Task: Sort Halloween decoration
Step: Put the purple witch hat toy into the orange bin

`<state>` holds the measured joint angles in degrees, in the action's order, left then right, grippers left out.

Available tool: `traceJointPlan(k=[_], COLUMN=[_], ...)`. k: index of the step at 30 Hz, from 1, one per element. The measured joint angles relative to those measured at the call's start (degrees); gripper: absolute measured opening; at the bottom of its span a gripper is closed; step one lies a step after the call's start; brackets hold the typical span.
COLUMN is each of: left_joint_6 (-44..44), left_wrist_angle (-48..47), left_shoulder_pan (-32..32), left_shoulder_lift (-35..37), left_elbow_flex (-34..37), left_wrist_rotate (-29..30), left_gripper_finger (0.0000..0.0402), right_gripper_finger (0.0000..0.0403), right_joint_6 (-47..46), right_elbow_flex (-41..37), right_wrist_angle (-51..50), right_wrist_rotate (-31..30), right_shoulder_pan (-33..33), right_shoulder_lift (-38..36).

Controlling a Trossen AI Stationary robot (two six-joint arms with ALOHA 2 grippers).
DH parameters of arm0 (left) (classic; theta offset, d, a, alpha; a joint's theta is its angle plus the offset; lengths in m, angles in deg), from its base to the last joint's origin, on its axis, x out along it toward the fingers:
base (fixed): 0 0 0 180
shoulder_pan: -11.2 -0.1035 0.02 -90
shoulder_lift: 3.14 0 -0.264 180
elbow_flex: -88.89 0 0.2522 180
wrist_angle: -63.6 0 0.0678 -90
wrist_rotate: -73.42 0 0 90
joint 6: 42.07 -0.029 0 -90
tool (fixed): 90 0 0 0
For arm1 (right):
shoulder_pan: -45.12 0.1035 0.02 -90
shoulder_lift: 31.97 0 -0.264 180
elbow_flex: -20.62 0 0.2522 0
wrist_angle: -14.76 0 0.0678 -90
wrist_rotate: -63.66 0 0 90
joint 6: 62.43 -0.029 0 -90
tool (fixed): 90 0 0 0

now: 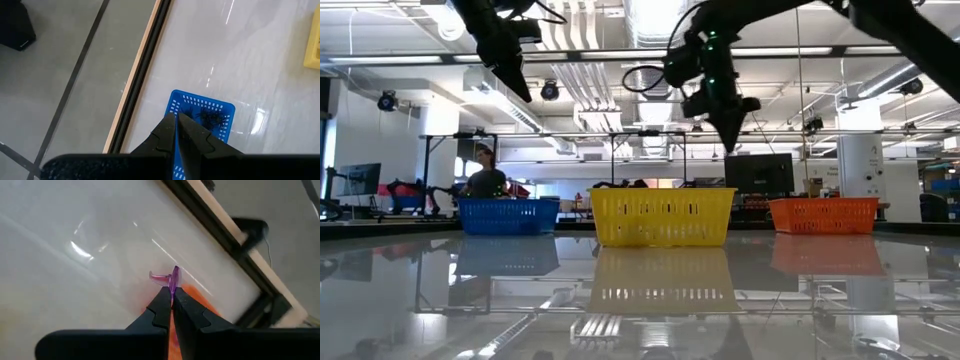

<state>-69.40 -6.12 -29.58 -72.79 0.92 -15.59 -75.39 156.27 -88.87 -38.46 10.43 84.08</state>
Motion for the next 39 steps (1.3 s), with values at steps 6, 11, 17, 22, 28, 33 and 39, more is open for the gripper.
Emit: traceJointPlan(k=[6, 11, 17, 22, 28, 33, 39], left_joint_6=[0.00, 0.00, 0.00, -0.13, -0.31, -0.71, -0.87], left_wrist_angle=[0.04, 0.18, 0.30, 0.29, 0.27, 0.22, 0.13], left_shoulder_pan=[0.00, 0.00, 0.00, 0.00, 0.00, 0.00, 0.00], left_shoulder_lift=[0.00, 0.00, 0.00, 0.00, 0.00, 0.00, 0.00], left_elbow_flex=[0.00, 0.00, 0.00, 0.00, 0.00, 0.00, 0.00], left_wrist_rotate=[-0.02, -0.04, -0.11, -0.20, -0.17, -0.15, -0.15], left_gripper_finger=[0.0000, 0.0000, 0.0000, 0.0000, 0.0000, 0.0000, 0.0004], right_gripper_finger=[0.0009, 0.0009, 0.0009, 0.0009, 0.0009, 0.0015, 0.0060], right_joint_6=[-2.80, -4.70, -6.55, -6.50, -6.57, -6.57, -6.48], right_elbow_flex=[-14.00, -27.37, -40.13, -46.40, -48.68, -48.65, -48.54], right_wrist_angle=[0.75, 8.78, 16.09, 17.75, 20.17, 21.06, 21.15], right_wrist_rotate=[0.08, 2.05, 6.10, 5.15, -0.13, 0.04, 0.11], right_shoulder_pan=[-1.22, -1.84, -2.67, -3.08, -3.31, -3.22, -3.11], right_shoulder_lift=[-9.12, -16.01, -20.20, -21.07, -21.05, -21.05, -21.05])
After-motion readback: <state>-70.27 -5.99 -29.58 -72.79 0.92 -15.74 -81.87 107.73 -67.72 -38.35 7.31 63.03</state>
